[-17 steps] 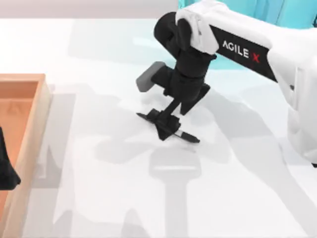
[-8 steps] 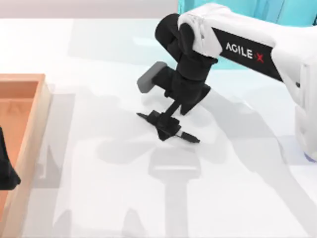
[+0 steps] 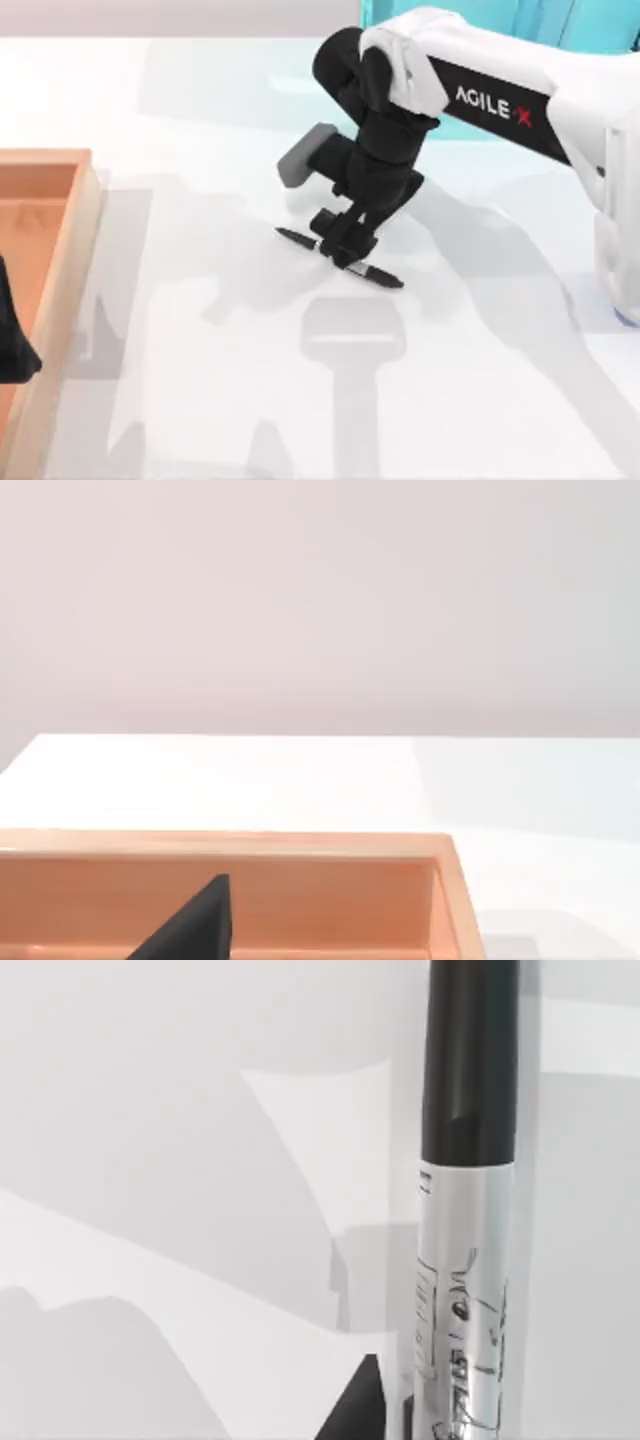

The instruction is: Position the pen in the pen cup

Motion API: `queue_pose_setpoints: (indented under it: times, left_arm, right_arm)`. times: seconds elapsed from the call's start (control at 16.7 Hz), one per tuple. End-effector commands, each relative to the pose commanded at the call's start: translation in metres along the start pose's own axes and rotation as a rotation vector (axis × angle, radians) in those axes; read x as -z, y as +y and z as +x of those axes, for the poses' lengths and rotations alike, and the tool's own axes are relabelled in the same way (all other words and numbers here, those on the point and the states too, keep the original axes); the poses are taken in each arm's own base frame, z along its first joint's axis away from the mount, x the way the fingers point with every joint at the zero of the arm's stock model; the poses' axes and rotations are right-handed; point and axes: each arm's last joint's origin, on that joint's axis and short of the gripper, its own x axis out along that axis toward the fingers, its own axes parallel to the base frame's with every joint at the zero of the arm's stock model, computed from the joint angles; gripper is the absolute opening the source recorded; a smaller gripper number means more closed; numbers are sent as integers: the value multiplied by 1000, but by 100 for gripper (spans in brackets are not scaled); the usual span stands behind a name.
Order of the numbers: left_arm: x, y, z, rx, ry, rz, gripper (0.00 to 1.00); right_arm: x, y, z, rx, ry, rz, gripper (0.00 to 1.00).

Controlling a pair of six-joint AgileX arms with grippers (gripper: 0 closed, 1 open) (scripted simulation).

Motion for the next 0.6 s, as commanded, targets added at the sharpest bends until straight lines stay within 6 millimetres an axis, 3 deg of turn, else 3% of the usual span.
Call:
queue_pose_setpoints:
  times: [0.24, 0.6]
  left_arm:
    - [0, 0, 0, 0, 0, 0, 100]
    - [0, 0, 0, 0, 0, 0, 100]
  right_arm:
    - [0, 0, 0, 0, 0, 0, 2]
    - [0, 0, 0, 0, 0, 0, 0]
